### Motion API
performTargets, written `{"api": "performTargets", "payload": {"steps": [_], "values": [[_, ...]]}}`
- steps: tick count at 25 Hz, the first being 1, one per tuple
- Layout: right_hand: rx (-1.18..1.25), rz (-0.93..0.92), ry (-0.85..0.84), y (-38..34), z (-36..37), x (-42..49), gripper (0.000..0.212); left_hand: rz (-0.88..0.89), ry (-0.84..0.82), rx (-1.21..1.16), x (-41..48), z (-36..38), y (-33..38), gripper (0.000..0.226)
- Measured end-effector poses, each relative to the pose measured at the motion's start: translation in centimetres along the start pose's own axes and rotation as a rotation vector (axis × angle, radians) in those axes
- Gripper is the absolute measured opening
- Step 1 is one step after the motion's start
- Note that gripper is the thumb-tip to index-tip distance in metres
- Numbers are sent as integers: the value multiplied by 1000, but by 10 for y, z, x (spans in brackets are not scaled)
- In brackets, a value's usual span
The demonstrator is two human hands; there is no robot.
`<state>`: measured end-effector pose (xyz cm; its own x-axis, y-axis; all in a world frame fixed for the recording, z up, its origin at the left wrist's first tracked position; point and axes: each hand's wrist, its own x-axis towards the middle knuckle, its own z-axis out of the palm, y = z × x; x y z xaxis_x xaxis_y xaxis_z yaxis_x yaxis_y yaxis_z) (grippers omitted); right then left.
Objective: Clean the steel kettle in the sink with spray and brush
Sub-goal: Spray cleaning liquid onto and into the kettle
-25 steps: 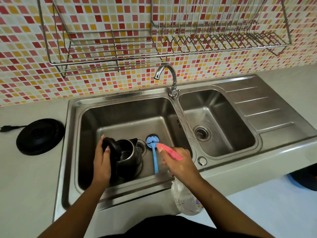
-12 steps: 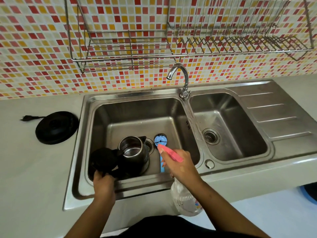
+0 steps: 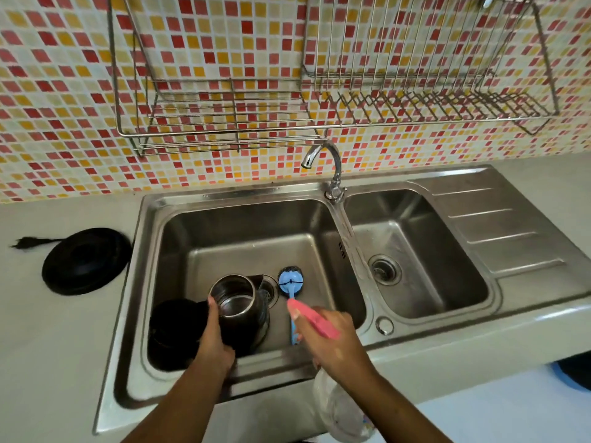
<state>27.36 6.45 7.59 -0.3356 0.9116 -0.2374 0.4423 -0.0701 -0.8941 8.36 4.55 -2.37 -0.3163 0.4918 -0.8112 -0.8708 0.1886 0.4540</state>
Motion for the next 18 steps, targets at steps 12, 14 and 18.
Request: {"api": "performTargets", "payload": {"steps": [12, 14, 18], "values": [[-157, -84, 13, 0, -8, -1, 57, 203, -62, -85, 25, -7, 38, 57], [-276, -118, -24, -7, 3, 9, 66, 269, -87, -3, 16, 0, 42, 65], [-449, -159, -14, -27, 20, 24, 73, 352, -171, 89, -10, 20, 48, 93]]}}
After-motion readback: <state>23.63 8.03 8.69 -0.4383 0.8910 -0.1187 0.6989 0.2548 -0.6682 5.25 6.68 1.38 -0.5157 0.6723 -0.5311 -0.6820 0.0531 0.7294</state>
